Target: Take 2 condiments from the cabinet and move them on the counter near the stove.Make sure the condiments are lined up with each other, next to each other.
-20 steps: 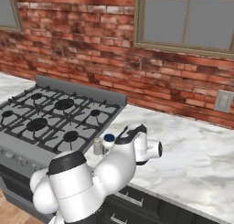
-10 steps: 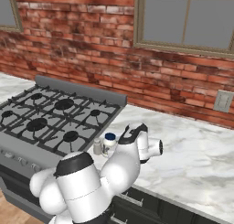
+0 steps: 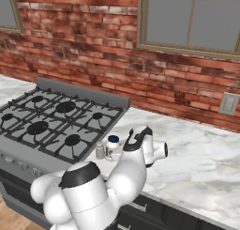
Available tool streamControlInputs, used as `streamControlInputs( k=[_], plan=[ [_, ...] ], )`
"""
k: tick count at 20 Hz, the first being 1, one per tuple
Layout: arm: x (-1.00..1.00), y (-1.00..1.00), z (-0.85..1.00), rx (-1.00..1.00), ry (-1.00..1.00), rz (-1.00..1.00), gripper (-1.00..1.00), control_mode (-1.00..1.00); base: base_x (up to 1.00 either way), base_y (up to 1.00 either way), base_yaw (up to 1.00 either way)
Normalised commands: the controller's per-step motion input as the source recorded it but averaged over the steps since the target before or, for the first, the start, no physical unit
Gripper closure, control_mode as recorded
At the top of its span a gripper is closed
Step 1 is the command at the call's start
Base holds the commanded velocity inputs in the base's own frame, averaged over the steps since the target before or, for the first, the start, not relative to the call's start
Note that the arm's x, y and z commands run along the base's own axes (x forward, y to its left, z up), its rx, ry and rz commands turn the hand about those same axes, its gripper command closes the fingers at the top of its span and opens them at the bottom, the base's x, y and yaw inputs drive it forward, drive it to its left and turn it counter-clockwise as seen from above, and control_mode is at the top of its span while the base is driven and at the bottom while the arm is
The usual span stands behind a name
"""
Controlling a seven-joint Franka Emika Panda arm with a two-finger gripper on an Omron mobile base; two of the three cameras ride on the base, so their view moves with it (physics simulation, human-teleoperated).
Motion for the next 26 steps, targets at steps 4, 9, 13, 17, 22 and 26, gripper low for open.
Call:
streamControlInputs(
  k=[4, 9, 13, 17, 22, 26],
  plan=[
    [0.00, 0.00, 0.00, 0.00, 0.00, 0.00, 1.00, -1.00, 0.00, 0.00, 0.00],
    [0.00, 0.14, -0.16, -0.01, 0.00, 0.00, 1.00, -1.00, 0.00, 0.00, 0.00],
    [0.00, 0.17, -0.21, 0.00, 0.00, 0.00, 1.00, -1.00, 0.00, 0.00, 0.00],
    [0.00, 0.15, -0.22, 0.00, 0.00, 0.00, 1.00, -1.00, 0.00, 0.00, 0.00],
    [-0.04, 0.21, -0.28, 0.00, 0.00, 0.00, 1.00, -1.00, 0.00, 0.00, 0.00],
    [-0.05, 0.19, -0.31, 0.00, 0.00, 0.00, 1.00, -1.00, 0.00, 0.00, 0.00]
  ],
)
